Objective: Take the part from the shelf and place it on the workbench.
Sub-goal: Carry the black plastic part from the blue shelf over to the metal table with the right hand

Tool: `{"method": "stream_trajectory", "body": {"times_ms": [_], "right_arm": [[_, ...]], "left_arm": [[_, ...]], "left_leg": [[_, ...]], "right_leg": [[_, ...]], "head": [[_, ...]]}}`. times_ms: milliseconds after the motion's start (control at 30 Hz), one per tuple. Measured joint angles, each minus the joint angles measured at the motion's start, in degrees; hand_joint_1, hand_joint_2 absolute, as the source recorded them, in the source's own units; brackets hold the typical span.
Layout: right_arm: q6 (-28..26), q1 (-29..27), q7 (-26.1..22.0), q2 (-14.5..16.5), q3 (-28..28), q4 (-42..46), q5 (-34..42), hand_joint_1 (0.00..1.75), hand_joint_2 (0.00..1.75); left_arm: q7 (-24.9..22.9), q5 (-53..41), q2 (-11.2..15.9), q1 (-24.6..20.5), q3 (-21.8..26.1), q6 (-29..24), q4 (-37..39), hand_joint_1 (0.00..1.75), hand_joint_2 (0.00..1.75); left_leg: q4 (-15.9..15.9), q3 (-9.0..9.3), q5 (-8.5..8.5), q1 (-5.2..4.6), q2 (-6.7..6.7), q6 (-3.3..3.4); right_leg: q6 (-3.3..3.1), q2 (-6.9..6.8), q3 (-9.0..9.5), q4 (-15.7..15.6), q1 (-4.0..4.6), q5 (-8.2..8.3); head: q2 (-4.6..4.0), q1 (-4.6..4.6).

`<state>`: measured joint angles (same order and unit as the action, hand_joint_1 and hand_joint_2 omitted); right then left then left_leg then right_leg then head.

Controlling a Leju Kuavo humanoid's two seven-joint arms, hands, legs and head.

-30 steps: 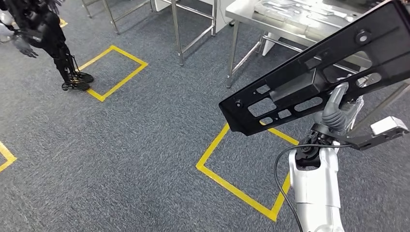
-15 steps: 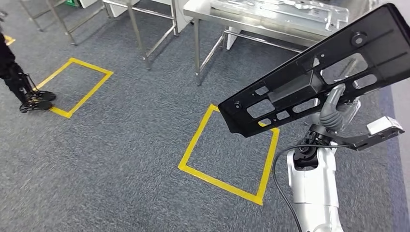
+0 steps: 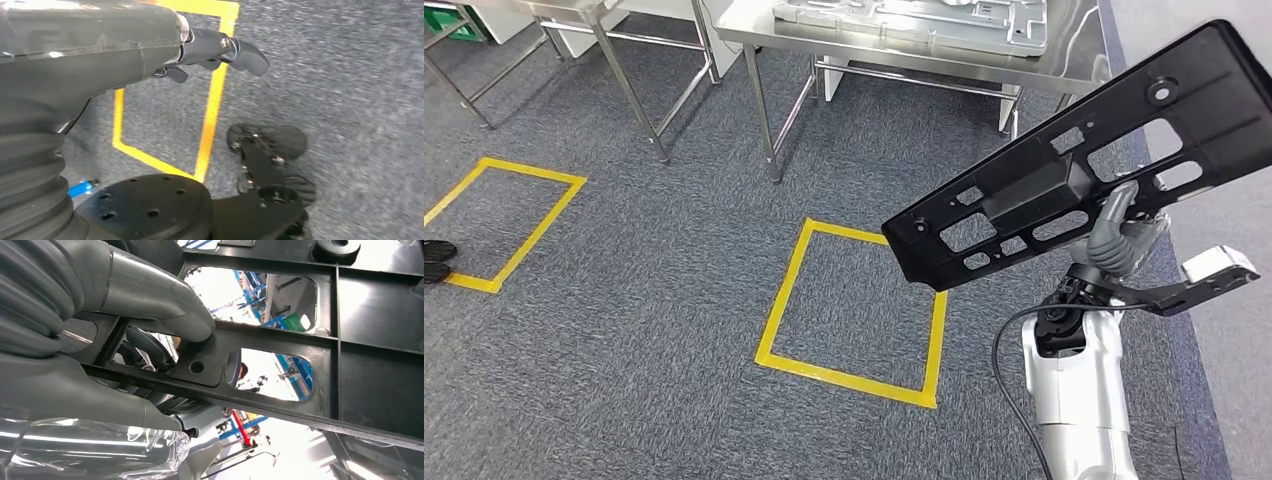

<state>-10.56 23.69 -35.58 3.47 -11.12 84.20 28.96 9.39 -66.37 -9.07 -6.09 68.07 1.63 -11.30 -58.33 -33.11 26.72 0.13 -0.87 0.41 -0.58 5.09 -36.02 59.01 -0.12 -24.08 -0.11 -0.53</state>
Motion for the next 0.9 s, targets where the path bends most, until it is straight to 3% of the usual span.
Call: {"method": "stream_trajectory", "body": {"times_ms": [67, 133, 200, 267, 300, 333, 400, 433, 467, 567, 633, 700, 767, 800, 833, 867, 900], "right_arm": [[0.0, -0.1, 0.0, 0.0, 0.0, 0.0, 0.0, 1.75, 1.75], [0.0, 0.0, -0.1, 0.0, 0.0, -0.1, -0.1, 1.75, 1.75], [0.0, 0.3, -0.1, -0.1, 0.0, -0.1, -0.3, 1.75, 1.75], [0.0, 0.3, 0.0, -0.1, 0.0, -0.3, -0.3, 1.75, 1.75], [0.0, 0.3, 0.0, -0.1, 0.0, -0.4, -0.3, 1.75, 1.75], [0.0, 0.3, 0.0, -0.1, 0.0, -0.5, -0.3, 1.75, 1.75], [0.0, 0.3, 0.0, -0.1, 0.0, -0.6, -0.3, 1.75, 1.75], [0.0, 0.5, 0.0, -0.2, 0.0, -0.6, -0.3, 1.75, 1.75], [0.0, 0.6, 0.0, -0.2, 0.0, -0.7, -0.4, 1.75, 1.75], [0.0, 0.6, 0.0, -0.3, 0.1, -0.9, -0.6, 1.75, 1.75], [0.0, 0.7, -0.1, -0.4, 0.2, -1.1, -0.9, 1.75, 1.75], [0.0, 0.9, -0.2, -0.4, 0.4, -1.2, -1.2, 1.75, 1.75], [-0.1, 1.0, -0.4, -0.4, 0.6, -1.6, -1.4, 1.75, 1.75], [-0.1, 1.0, -0.5, -0.4, 0.7, -1.8, -1.6, 1.75, 1.75], [-0.1, 1.0, -0.5, -0.4, 1.0, -2.0, -1.9, 1.75, 1.75], [-0.1, 1.2, -0.6, -0.4, 1.2, -2.2, -2.3, 1.75, 1.75], [-0.2, 1.3, -0.8, -0.4, 1.5, -2.4, -2.8, 1.75, 1.75]], "left_arm": [[-0.7, -0.2, -0.1, 0.0, 0.0, -0.4, 0.0, 0.00, 1.75], [-1.0, -0.4, -0.3, 0.0, 0.0, -0.6, 0.0, 0.00, 1.75], [-1.2, -0.5, -0.3, 0.2, 0.0, -0.8, 0.0, 0.00, 1.75], [-1.2, -0.5, -0.4, 0.4, 0.0, -1.0, 0.0, 0.00, 1.75], [-1.2, -0.5, -0.4, 0.5, 0.0, -1.0, 0.0, 0.00, 1.75], [-1.2, -0.5, -0.5, 0.6, 0.0, -1.1, 0.0, 0.00, 1.75], [-1.2, -0.5, -0.5, 0.7, 0.0, -1.2, 0.0, 0.00, 1.75], [-1.2, -0.5, -0.6, 0.7, 0.0, -1.2, 0.0, 0.00, 1.75], [-1.2, -0.4, -0.5, 0.6, 0.0, -1.2, 0.0, 0.00, 1.75], [-1.1, -0.4, -0.5, 0.4, 0.0, -1.2, 0.0, 0.00, 1.75], [-1.0, -0.2, -0.5, 0.3, 0.0, -1.1, 0.0, 0.00, 1.75], [-1.1, 0.0, -0.5, 0.2, 0.0, -1.1, 0.0, 0.00, 1.75], [-1.3, 0.1, -0.5, 0.5, 0.0, -1.2, 0.0, 0.00, 1.75], [-1.5, 0.2, -0.5, 0.7, 0.0, -1.3, 0.0, 0.00, 1.75], [-1.8, 0.3, -0.6, 0.8, 0.0, -1.4, 0.0, 0.00, 1.75], [-2.0, 0.4, -0.6, 0.9, 0.0, -1.6, 0.0, 0.00, 1.75], [-2.1, 0.5, -0.6, 0.9, 0.0, -1.9, 0.0, 0.00, 1.75]], "left_leg": [[0.7, 0.38, 0.17, 0.03, 0.15, 0.67], [1.2, 1.15, 0.32, 0.21, 0.33, 1.38], [1.2, 1.66, 0.51, 0.28, 0.56, 1.53], [1.2, 2.10, 0.90, 0.39, 0.92, 1.25], [1.1, 2.47, 1.21, 0.52, 1.10, 0.99], [1.1, 2.99, 1.62, 0.70, 1.26, 0.69], [1.1, 4.29, 2.69, 1.10, 1.56, -0.09], [1.1, 4.82, 3.21, 1.19, 1.69, -0.54], [1.3, 5.16, 3.63, 1.20, 1.86, -1.01], [0.9, 5.93, 3.82, 1.07, 2.26, -2.21], [-2.7, 4.69, 3.49, 1.22, 2.04, -2.51], [-9.6, 0.52, 4.69, 1.22, 1.64, -2.47], [-15.2, -4.41, 7.83, 1.06, 1.47, -2.20], [-15.9, -6.10, 9.01, 0.95, 1.45, -1.93], [-14.9, -7.05, 9.07, 0.76, 1.42, -1.52], [-12.6, -7.41, 7.81, 0.53, 1.37, -0.99], [-9.3, -7.42, 4.49, 0.16, 1.25, -0.26]], "right_leg": [[0.75, -0.32, -0.28, 0.8, -0.15, 0.31], [1.30, -2.01, -1.43, 3.4, -0.16, -0.82], [1.87, -3.81, -4.71, 9.5, -0.38, -3.81], [2.53, -4.44, -8.26, 15.2, -0.91, -5.68], [2.82, -4.62, -8.88, 15.7, -1.21, -5.17], [3.16, -4.80, -8.35, 14.0, -1.51, -3.59], [3.69, -5.41, -5.11, 6.8, -1.88, 0.66], [3.60, -5.73, -3.71, 3.4, -1.79, 1.46], [3.12, -5.93, -2.84, 1.4, -1.57, 1.69], [0.92, -5.48, -1.92, 0.4, -1.21, 0.28], [-0.05, -5.13, -0.59, 0.2, -1.15, -0.72], [-0.72, -4.98, 0.98, 0.1, -0.90, -1.92], [-1.13, -4.66, 2.65, 0.1, -0.49, -3.33], [-1.27, -4.42, 3.63, 0.1, -0.25, -4.10], [-1.35, -4.19, 4.73, 0.1, 0.02, -4.92], [-1.41, -4.00, 5.85, 0.1, 0.29, -5.74], [-1.45, -3.90, 6.88, 0.0, 0.50, -6.59]], "head": [[0.00, 0.00], [0.00, 0.00], [0.00, 0.00], [0.00, 0.00], [0.00, 0.00], [0.00, 0.00], [0.00, 0.01], [0.00, 0.02], [0.00, 0.00], [0.00, -0.09], [0.00, -0.09], [0.00, -0.09], [0.00, -0.09], [0.00, -0.09], [0.00, -0.09], [0.00, -0.09], [0.00, -0.09]]}}
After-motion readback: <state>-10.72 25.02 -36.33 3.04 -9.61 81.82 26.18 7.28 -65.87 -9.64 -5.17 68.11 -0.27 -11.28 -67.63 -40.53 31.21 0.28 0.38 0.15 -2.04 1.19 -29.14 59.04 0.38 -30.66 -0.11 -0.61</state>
